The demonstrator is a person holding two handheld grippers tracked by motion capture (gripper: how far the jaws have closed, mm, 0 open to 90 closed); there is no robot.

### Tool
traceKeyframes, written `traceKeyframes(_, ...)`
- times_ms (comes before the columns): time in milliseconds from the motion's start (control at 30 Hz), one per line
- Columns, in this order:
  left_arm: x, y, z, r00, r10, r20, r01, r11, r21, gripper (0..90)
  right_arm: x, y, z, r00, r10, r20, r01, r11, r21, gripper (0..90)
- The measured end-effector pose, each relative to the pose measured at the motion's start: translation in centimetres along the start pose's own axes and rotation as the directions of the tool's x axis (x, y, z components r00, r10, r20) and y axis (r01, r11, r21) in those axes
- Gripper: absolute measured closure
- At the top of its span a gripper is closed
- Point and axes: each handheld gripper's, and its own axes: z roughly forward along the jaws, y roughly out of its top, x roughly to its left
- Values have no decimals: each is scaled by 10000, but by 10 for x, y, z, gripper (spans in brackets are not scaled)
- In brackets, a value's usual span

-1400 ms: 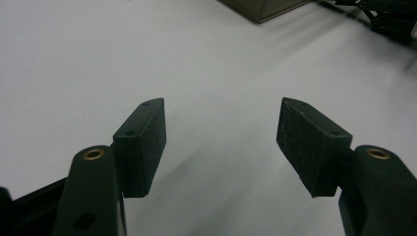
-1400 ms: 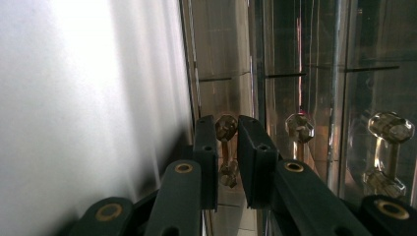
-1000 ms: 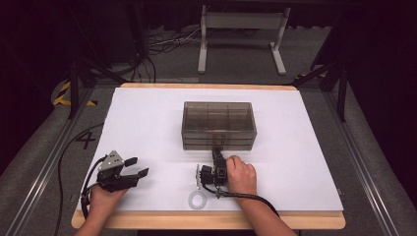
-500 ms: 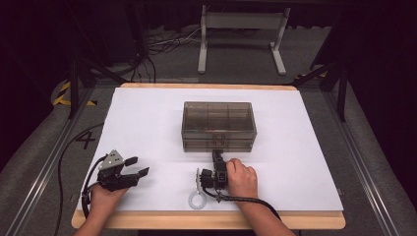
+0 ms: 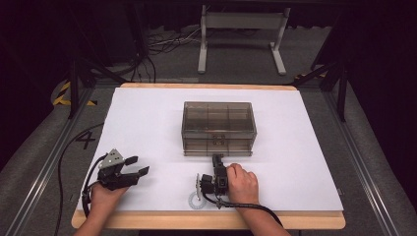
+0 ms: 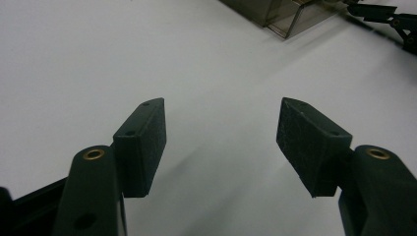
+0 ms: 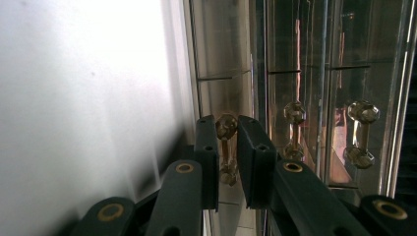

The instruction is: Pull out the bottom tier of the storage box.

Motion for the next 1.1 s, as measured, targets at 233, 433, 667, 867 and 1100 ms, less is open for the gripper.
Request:
traceKeyframes(233,0,0,0,10000,17,-9,-17,10000,11,366,3,0,-6,10000,89,-27,-89,10000,14,799)
traceKeyframes(433,0,0,0,10000,-17,13,17,10000,12,366,4,0,-8,10000,72,38,-71,9999,-70,798)
traceKeyframes(667,0,0,0,10000,-16,15,16,10000,26,366,3,0,-8,10000,-24,-53,24,10000,-35,786)
traceKeyframes(867,0,0,0,10000,-3,-16,3,10000,36,366,3,-2,-11,9999,128,-96,-129,9999,-77,722)
traceKeyframes(1100,1,1,0,10000,-76,-17,76,10000,61,367,0,-12,-18,9991,426,-57,-426,9990,-104,709)
